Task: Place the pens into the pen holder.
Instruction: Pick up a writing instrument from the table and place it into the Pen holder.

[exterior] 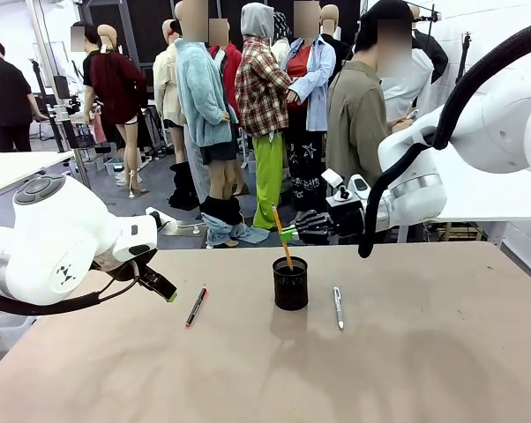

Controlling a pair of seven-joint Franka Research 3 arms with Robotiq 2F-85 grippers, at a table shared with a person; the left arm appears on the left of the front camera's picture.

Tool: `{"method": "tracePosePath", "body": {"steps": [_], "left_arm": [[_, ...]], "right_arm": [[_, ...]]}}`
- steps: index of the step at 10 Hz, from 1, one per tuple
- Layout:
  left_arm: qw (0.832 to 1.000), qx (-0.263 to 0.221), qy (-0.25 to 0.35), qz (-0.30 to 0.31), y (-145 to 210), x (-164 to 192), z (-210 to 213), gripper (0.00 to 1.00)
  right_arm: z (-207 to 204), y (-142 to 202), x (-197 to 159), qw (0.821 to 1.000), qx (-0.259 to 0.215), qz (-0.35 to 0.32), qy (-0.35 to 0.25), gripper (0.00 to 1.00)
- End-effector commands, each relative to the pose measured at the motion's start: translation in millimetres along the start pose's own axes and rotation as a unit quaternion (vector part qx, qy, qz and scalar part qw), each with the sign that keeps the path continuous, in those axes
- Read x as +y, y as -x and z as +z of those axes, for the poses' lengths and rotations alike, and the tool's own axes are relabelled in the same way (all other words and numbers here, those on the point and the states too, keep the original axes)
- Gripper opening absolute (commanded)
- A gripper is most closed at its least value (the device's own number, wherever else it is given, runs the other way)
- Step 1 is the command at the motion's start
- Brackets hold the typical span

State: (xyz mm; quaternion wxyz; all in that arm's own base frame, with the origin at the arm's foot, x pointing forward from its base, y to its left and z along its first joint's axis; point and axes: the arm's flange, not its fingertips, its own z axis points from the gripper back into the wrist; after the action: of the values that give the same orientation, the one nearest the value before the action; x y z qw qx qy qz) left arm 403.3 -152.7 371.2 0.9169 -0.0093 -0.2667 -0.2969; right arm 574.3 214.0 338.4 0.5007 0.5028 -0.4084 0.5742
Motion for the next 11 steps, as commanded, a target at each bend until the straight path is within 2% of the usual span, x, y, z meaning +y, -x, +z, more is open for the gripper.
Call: {"method": "tracePosePath", "body": {"steps": [1, 3, 5, 6, 7, 9, 11], "left_arm": [[1.000, 0.000, 0.000, 0.002, 0.6, 1.6, 0.5, 1.00], [1.000, 0.000, 0.000, 0.002, 0.6, 1.6, 0.5, 1.00], [1.000, 0.000, 0.000, 0.002, 0.6, 1.6, 0.5, 1.00], [1.000, 0.000, 0.000, 0.002, 0.6, 1.6, 0.5, 1.00], [1.000, 0.000, 0.000, 0.002, 0.6, 1.6, 0.5, 1.00], [1.000, 0.000, 0.000, 0.002, 0.6, 1.6, 0.5, 1.00], [1.000, 0.000, 0.000, 0.002, 0.6, 1.6, 0.5, 1.00]], "right_arm": [[1.1, -2.7, -6.3, 1.000, -0.007, -0.008, 0.010, 0.44], [7.4, -5.5, 2.8, 1.000, -0.007, -0.005, 0.015, 0.83], [22.1, -18.4, 23.7, 0.998, -0.004, -0.041, 0.037, 0.83], [40.2, -30.1, 44.5, 0.995, 0.016, -0.075, 0.056, 0.83], [62.9, -41.8, 68.9, 0.990, 0.050, -0.087, 0.102, 0.83], [99.8, -61.2, 108.0, 0.966, 0.108, -0.120, 0.202, 0.83], [135.4, -70.1, 134.7, 0.937, 0.144, -0.176, 0.266, 0.83]]}}
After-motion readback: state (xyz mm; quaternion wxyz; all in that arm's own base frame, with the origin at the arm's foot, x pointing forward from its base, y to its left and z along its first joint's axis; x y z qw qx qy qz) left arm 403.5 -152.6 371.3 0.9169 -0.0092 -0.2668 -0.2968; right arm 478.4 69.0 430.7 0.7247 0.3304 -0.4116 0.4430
